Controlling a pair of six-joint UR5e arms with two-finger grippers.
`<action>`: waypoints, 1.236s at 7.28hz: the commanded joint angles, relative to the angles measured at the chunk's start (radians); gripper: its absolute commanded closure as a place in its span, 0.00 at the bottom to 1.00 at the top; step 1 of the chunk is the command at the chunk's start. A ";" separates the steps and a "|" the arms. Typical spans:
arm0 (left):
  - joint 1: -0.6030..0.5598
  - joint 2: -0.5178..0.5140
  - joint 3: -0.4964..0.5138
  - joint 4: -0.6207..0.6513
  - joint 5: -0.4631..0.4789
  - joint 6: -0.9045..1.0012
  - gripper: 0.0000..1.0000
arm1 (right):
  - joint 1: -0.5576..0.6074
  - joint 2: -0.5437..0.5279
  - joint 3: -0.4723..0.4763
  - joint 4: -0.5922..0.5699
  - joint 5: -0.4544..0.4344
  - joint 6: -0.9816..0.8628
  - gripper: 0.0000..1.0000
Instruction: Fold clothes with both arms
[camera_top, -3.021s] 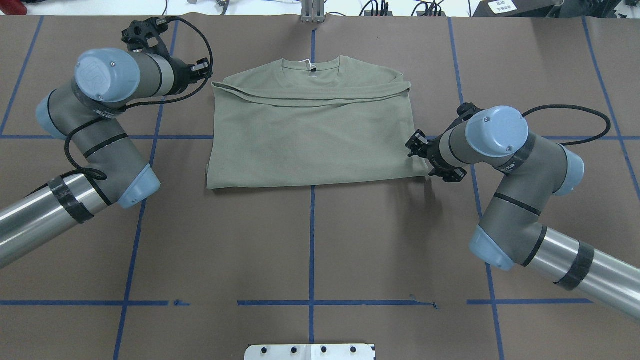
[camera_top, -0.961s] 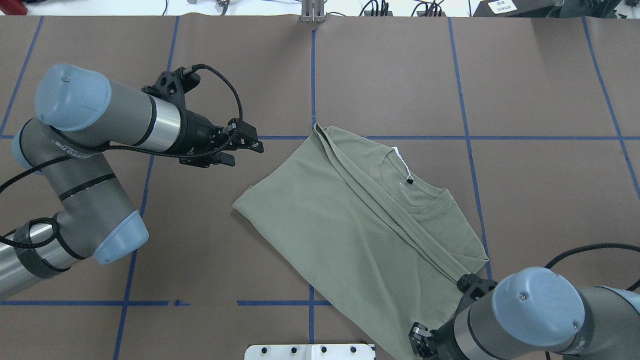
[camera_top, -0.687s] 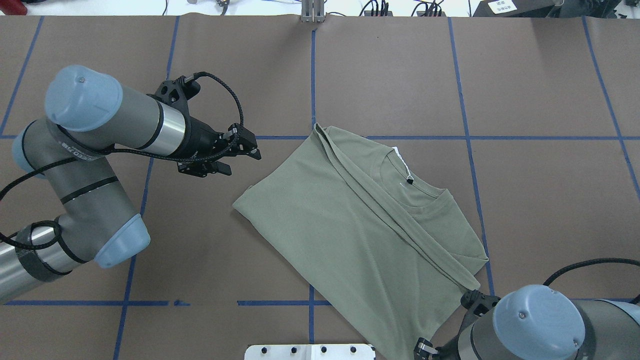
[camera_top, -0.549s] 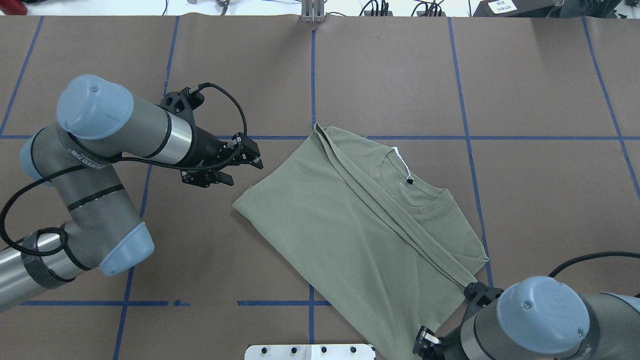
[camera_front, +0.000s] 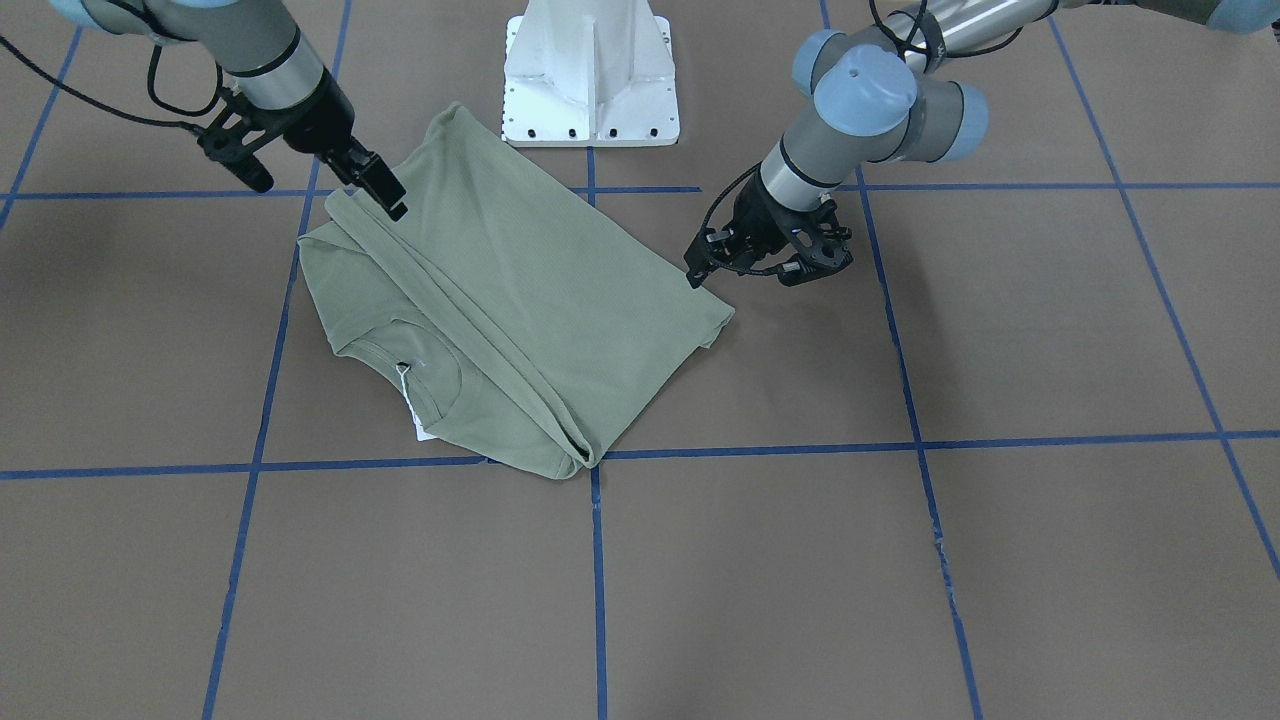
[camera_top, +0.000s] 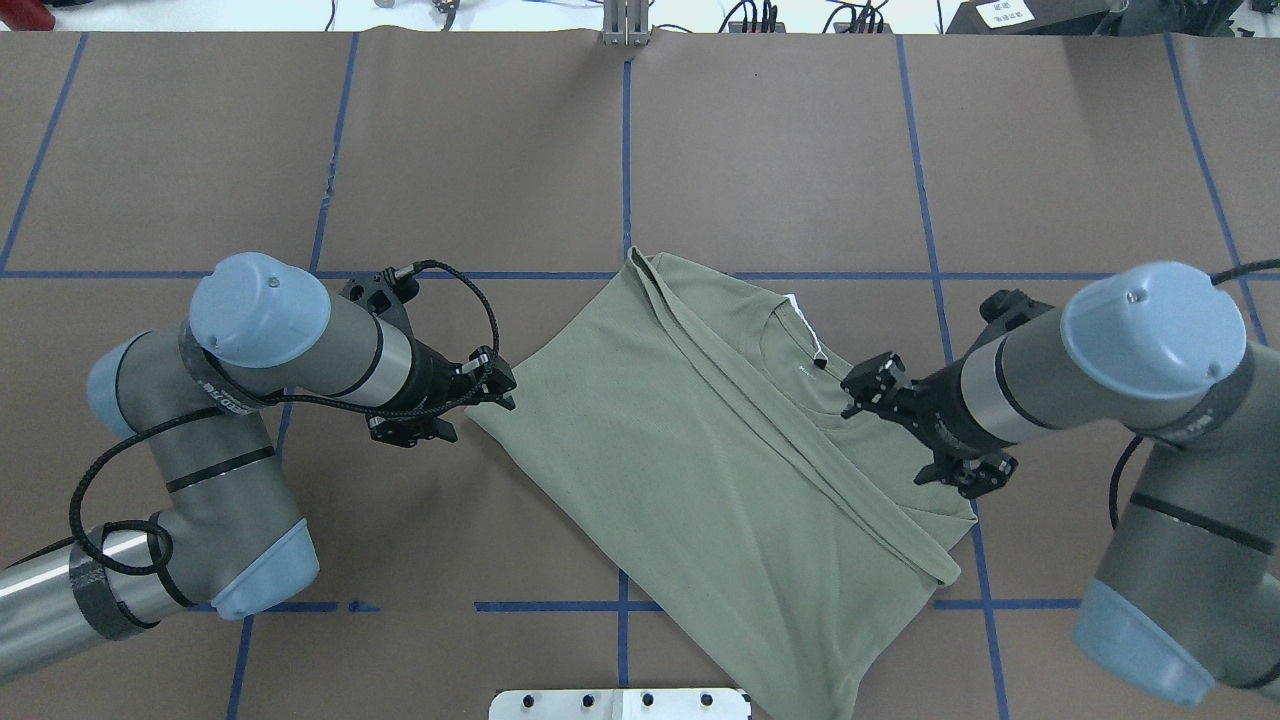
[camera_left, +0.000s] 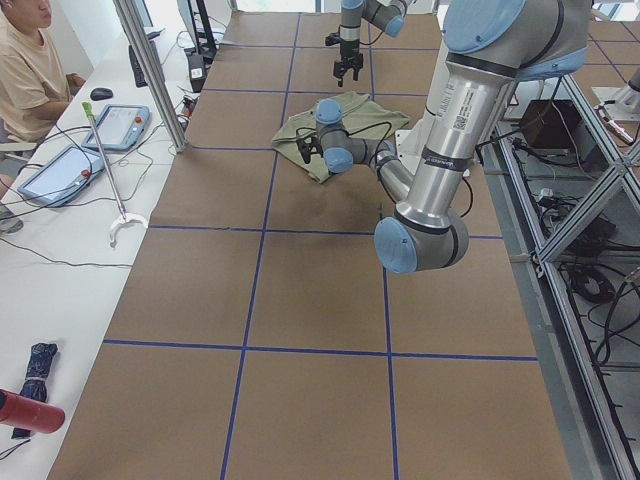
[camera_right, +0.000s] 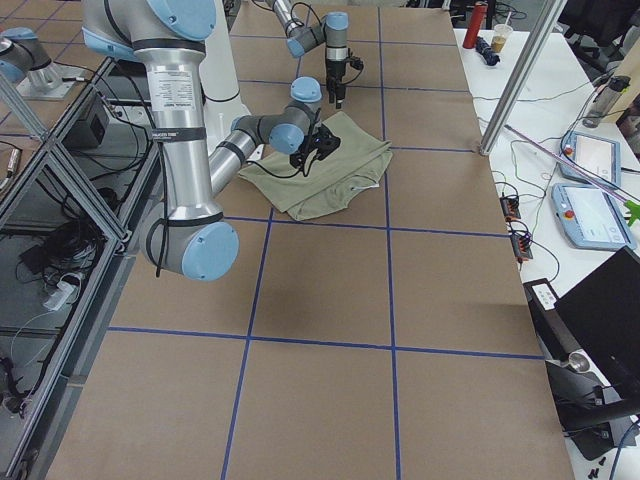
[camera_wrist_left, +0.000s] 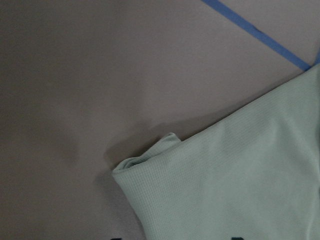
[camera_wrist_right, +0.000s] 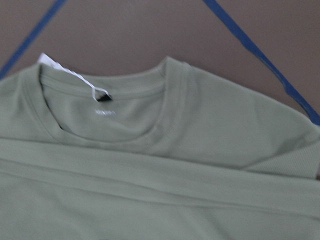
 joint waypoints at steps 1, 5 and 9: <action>0.020 -0.011 0.030 -0.004 0.075 0.007 0.25 | 0.070 0.060 -0.073 0.000 -0.008 -0.082 0.00; 0.021 -0.043 0.087 -0.009 0.115 0.007 0.37 | 0.078 0.060 -0.075 0.000 -0.002 -0.084 0.00; 0.020 -0.029 0.075 -0.003 0.124 0.012 0.54 | 0.083 0.074 -0.073 0.002 -0.005 -0.078 0.00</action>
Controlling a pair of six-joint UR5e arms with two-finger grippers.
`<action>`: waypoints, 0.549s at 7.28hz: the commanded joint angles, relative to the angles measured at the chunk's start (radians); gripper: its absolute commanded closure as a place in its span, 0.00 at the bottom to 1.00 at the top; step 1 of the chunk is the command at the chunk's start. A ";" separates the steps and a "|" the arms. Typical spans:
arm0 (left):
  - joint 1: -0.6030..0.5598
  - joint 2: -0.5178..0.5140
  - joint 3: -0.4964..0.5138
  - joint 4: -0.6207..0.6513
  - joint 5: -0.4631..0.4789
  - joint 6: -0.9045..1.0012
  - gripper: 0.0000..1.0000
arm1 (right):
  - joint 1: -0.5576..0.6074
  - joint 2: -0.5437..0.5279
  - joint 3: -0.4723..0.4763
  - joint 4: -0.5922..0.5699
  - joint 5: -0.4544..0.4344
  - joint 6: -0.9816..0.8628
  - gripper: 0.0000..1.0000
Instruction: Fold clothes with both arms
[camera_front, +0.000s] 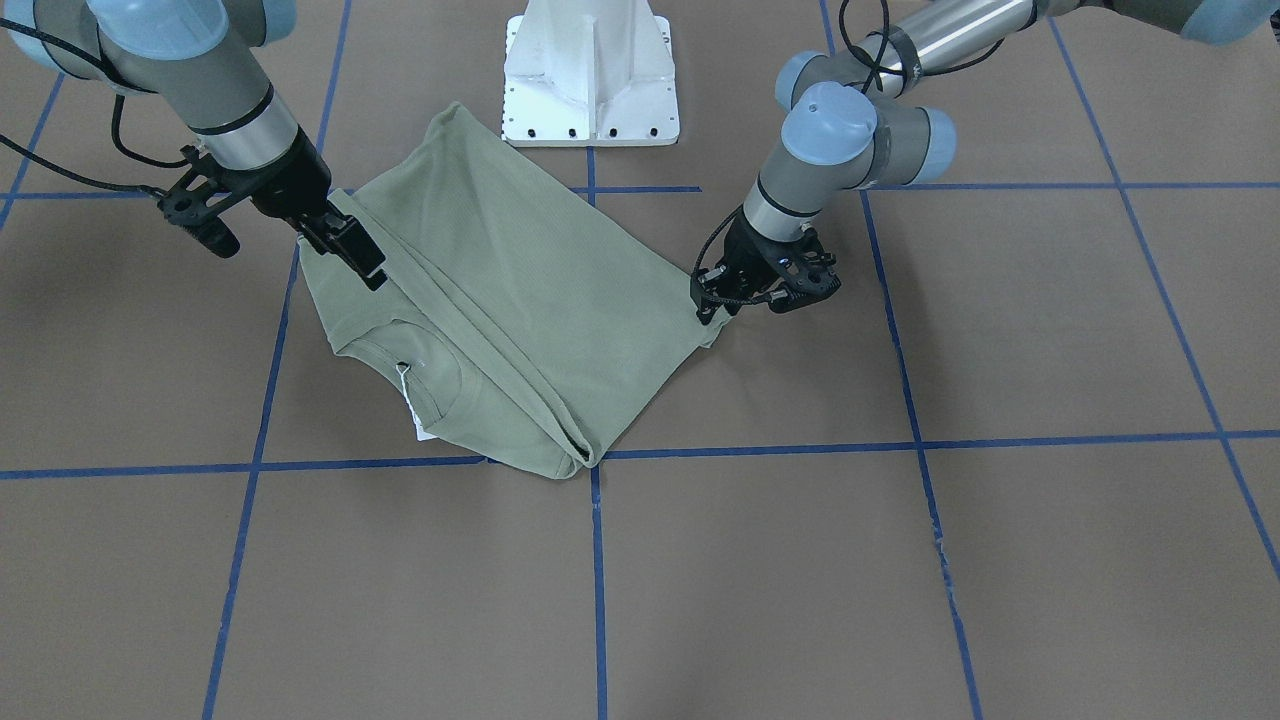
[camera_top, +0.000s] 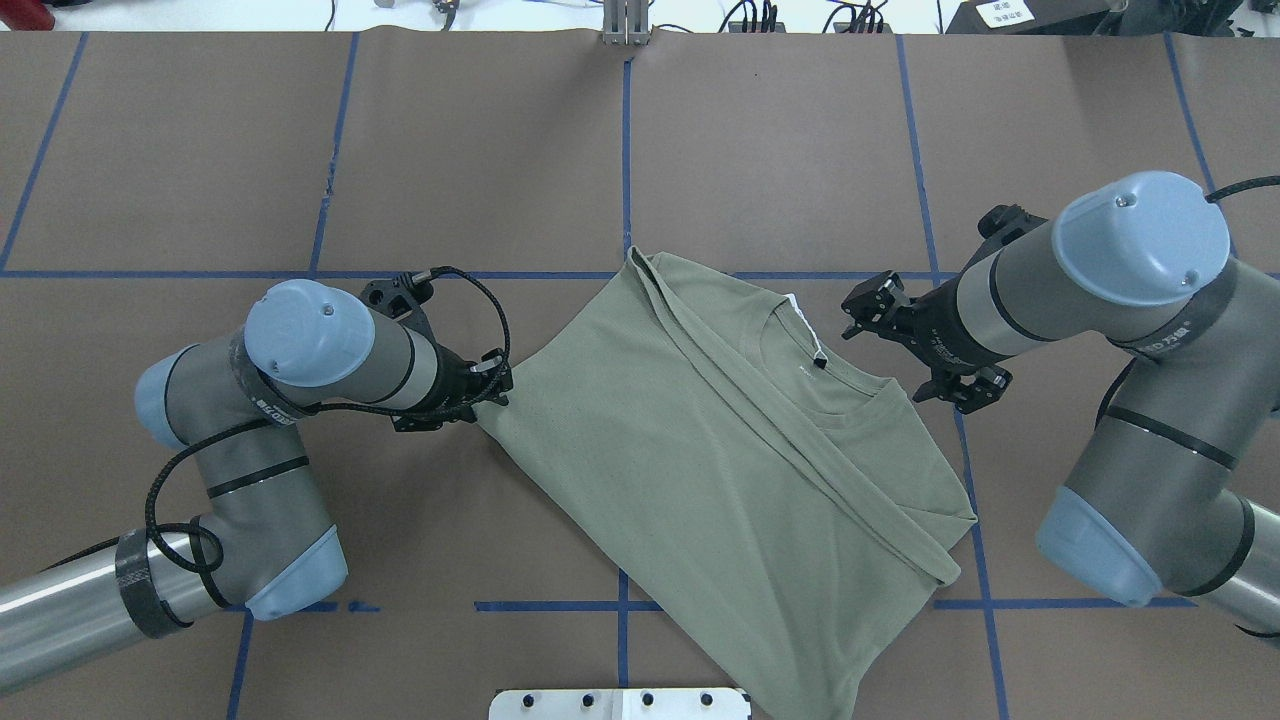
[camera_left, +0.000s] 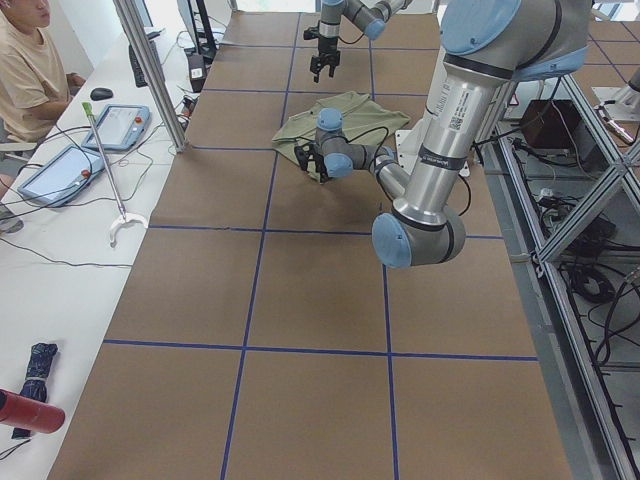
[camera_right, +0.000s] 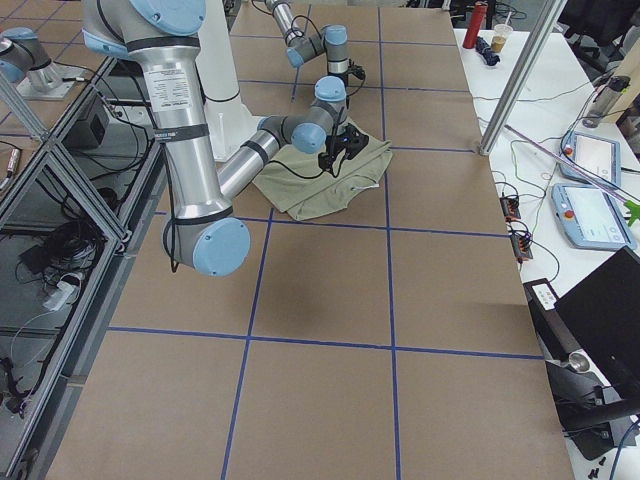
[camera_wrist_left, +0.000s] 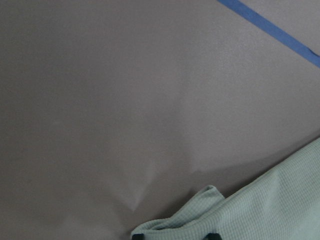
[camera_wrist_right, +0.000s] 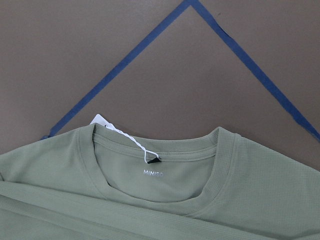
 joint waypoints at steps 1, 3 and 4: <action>0.000 0.019 -0.010 0.004 0.006 0.006 0.48 | 0.011 0.019 0.000 -0.003 0.000 0.007 0.00; 0.000 0.021 -0.011 0.004 0.007 0.006 1.00 | 0.013 0.021 0.000 -0.003 0.000 0.009 0.00; -0.003 0.021 -0.010 0.004 0.016 0.020 1.00 | 0.014 0.021 0.000 -0.003 0.000 0.009 0.00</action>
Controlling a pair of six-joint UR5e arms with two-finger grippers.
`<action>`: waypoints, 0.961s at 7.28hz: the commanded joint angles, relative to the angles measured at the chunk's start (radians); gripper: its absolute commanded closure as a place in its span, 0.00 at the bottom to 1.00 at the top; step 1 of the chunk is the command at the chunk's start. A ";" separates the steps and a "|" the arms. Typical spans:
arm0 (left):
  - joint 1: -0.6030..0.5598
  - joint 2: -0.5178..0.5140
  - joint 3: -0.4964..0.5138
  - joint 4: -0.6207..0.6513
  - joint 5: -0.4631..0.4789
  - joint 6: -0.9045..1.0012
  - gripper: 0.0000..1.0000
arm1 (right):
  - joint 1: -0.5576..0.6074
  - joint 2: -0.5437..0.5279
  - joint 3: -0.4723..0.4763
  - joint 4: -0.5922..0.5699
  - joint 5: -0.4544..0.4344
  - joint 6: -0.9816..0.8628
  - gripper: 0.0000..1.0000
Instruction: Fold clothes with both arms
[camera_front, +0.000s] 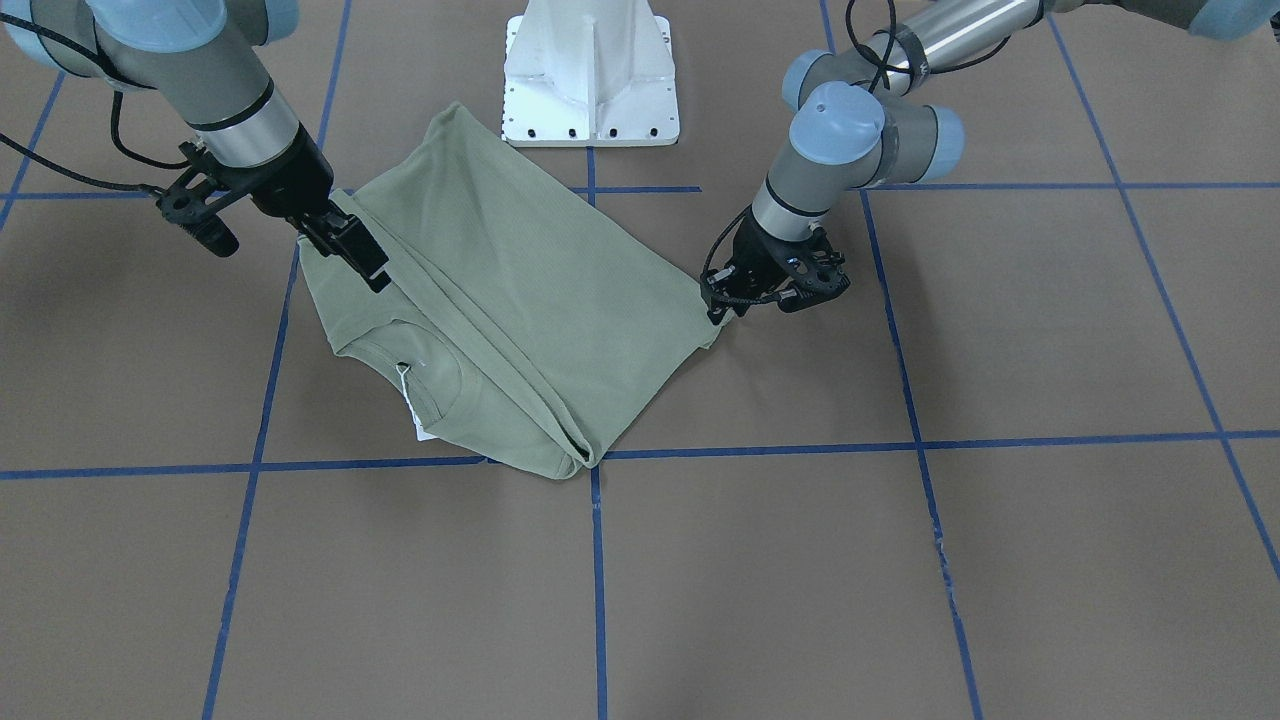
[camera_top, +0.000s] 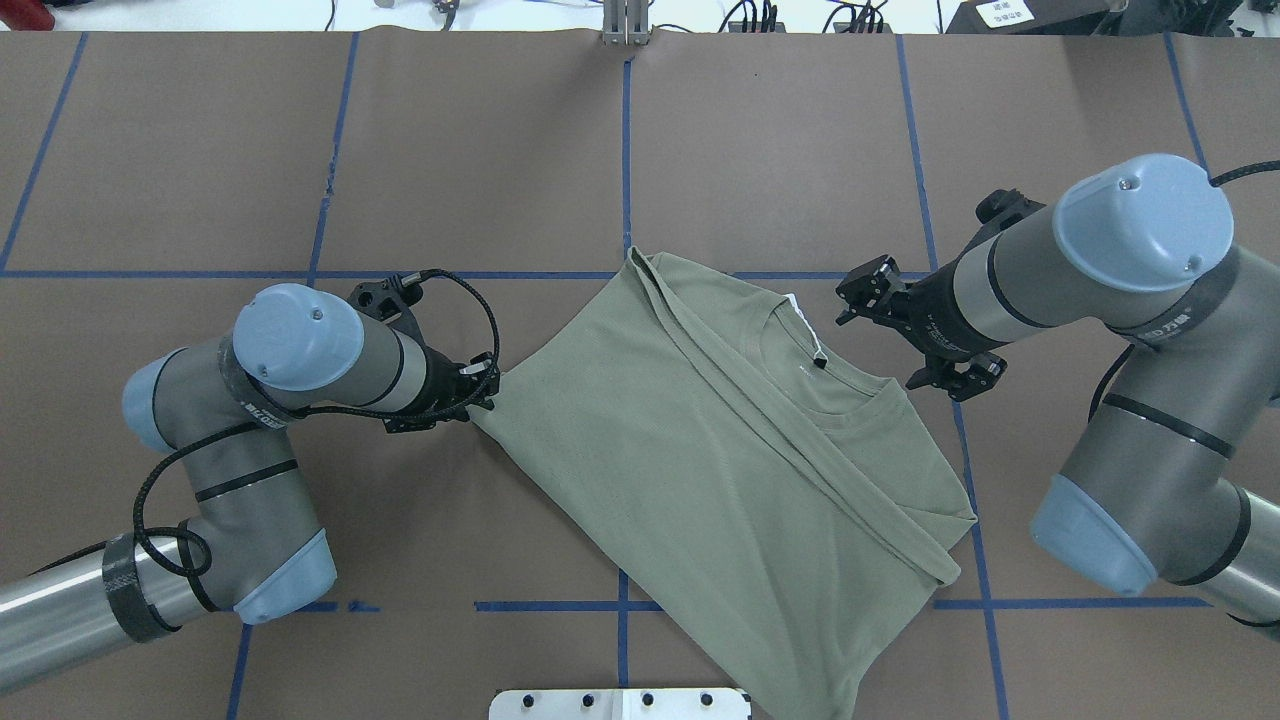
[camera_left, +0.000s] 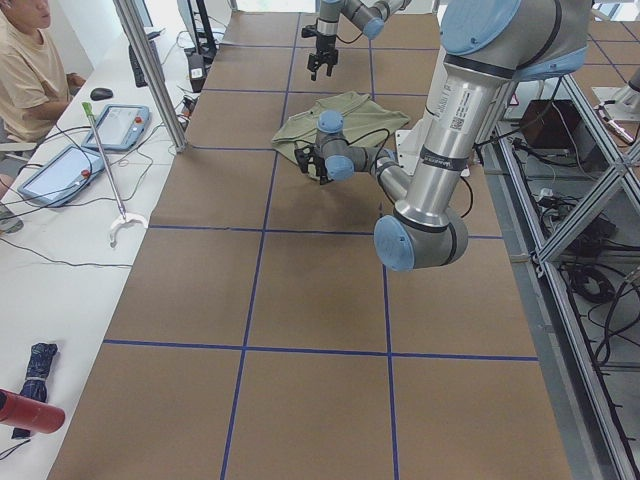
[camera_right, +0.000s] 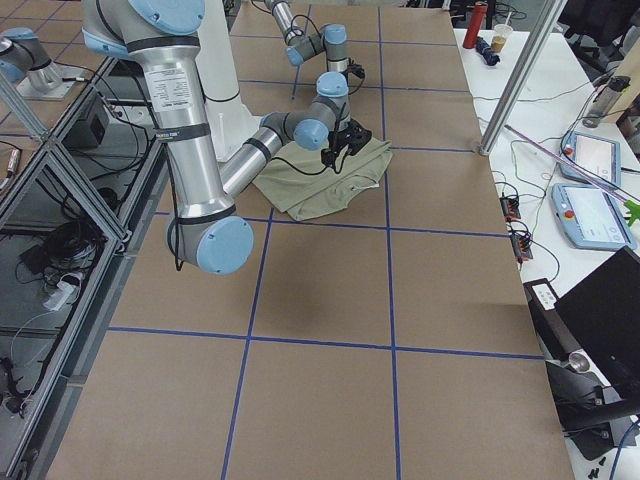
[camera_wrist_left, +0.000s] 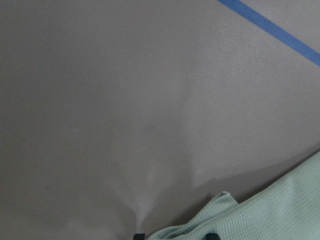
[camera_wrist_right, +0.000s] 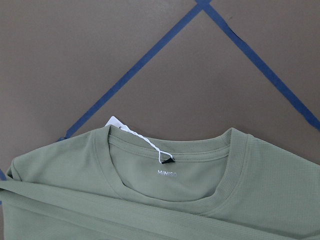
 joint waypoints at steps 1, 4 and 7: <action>-0.006 -0.001 0.000 0.000 0.026 0.033 1.00 | 0.002 0.001 0.000 0.000 0.000 0.002 0.00; -0.109 -0.016 0.016 0.003 0.056 0.188 1.00 | 0.010 0.012 -0.005 -0.020 0.000 0.002 0.00; -0.284 -0.297 0.327 -0.020 0.078 0.213 1.00 | 0.023 0.013 -0.003 -0.019 -0.005 0.003 0.00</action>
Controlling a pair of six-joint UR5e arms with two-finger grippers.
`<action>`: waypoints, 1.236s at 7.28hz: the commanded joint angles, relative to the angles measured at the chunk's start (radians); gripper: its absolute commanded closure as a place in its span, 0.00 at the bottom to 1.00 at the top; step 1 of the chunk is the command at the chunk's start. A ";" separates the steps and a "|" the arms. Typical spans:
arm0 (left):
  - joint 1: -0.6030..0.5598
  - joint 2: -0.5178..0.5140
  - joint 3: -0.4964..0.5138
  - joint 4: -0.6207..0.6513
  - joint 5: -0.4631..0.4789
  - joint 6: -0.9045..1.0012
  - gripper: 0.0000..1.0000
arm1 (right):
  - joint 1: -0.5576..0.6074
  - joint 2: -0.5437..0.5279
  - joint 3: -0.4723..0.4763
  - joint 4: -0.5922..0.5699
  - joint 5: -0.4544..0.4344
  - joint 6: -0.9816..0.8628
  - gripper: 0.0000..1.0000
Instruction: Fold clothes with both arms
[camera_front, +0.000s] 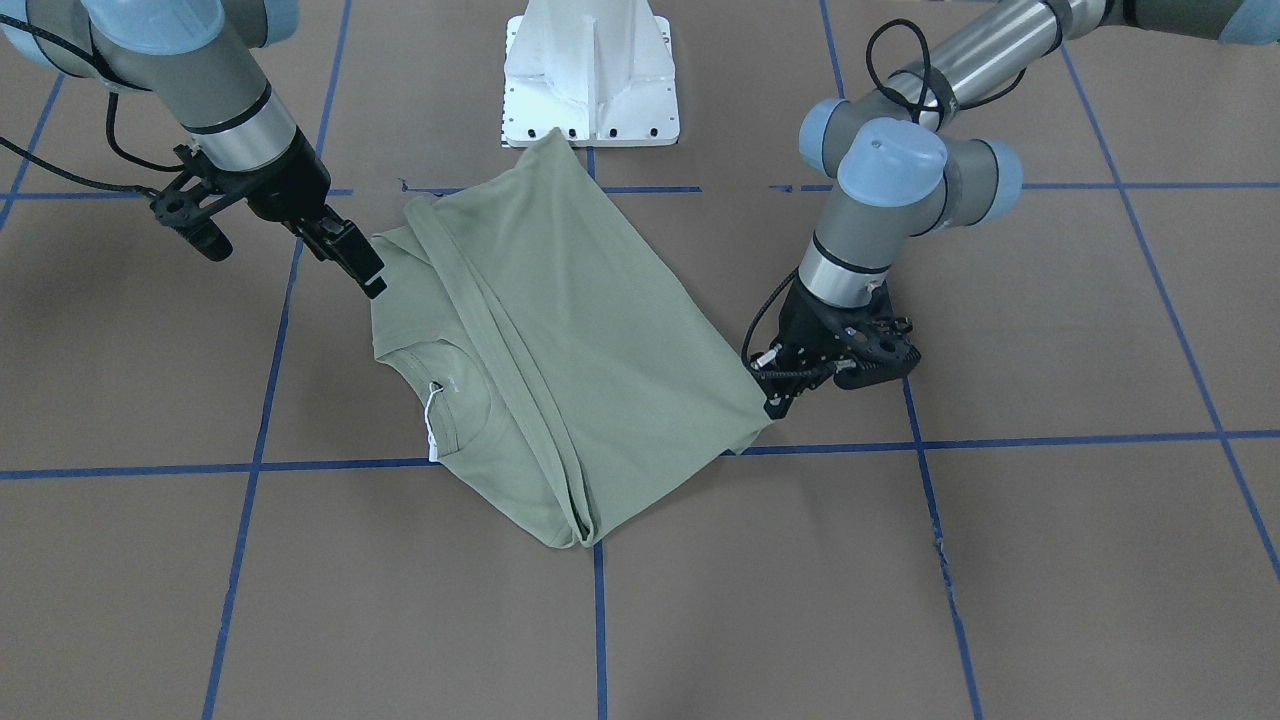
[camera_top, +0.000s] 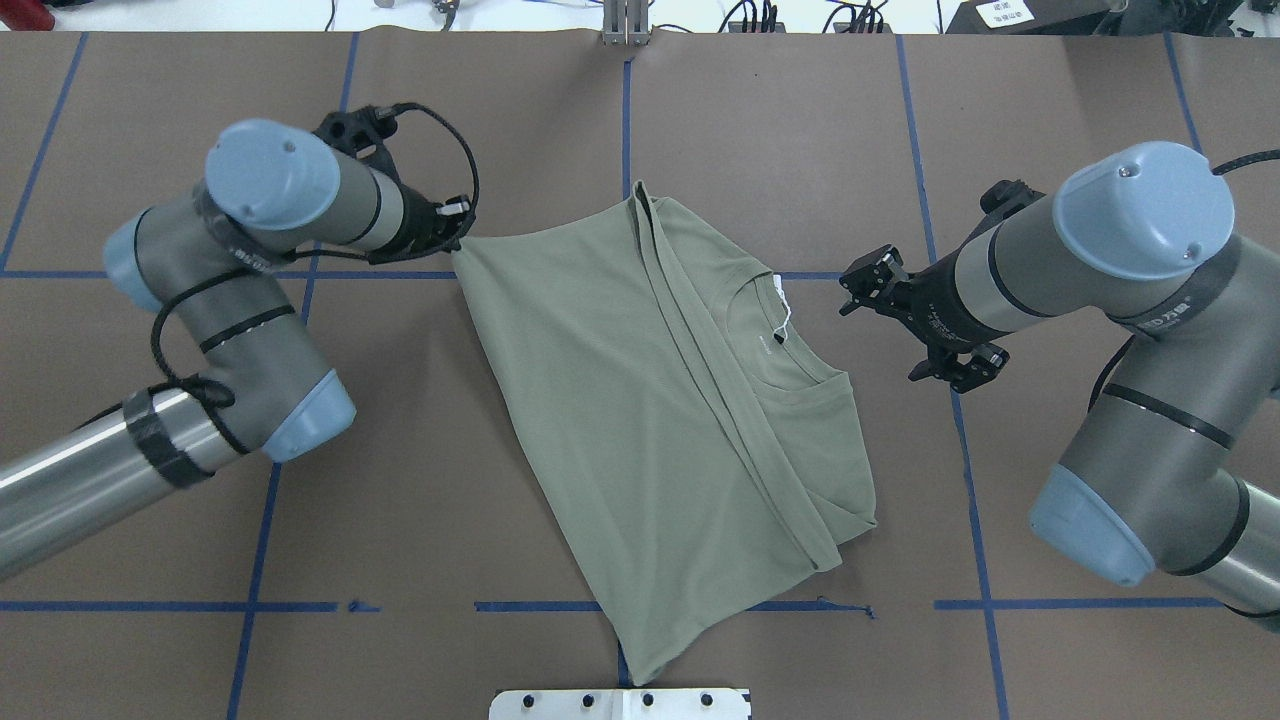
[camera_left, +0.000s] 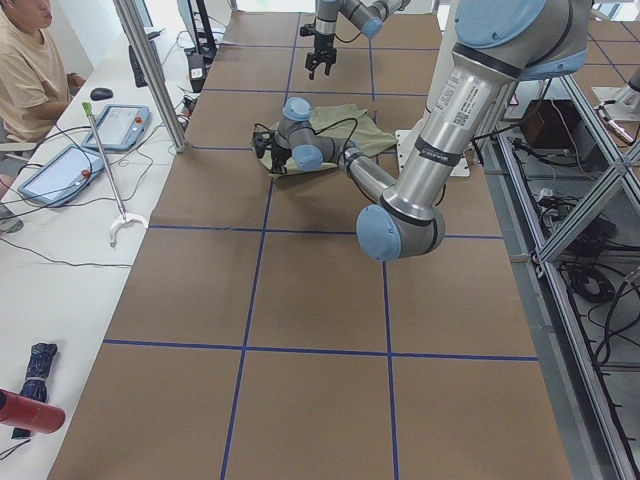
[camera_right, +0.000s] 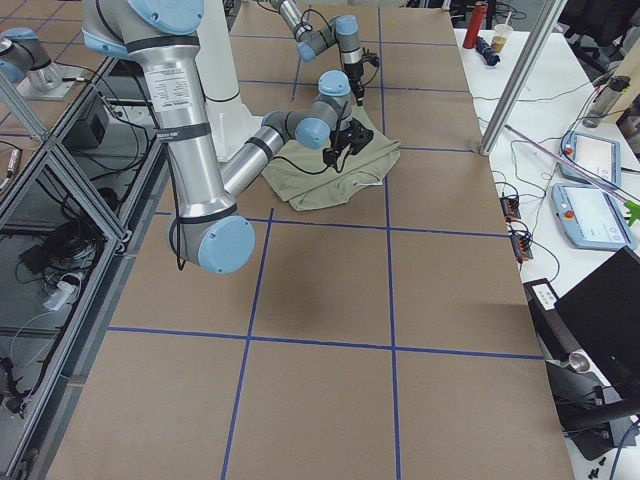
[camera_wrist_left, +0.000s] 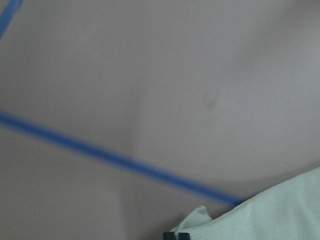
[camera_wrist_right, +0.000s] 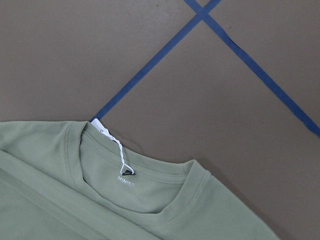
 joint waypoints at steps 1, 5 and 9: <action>-0.081 -0.199 0.288 -0.093 0.006 0.000 1.00 | 0.009 0.001 0.001 0.002 -0.008 -0.001 0.00; -0.085 -0.302 0.508 -0.273 0.047 0.008 1.00 | 0.003 0.012 -0.005 0.011 -0.011 -0.012 0.00; -0.089 -0.183 0.297 -0.268 -0.050 0.032 0.25 | -0.068 0.160 -0.132 0.002 -0.054 -0.106 0.00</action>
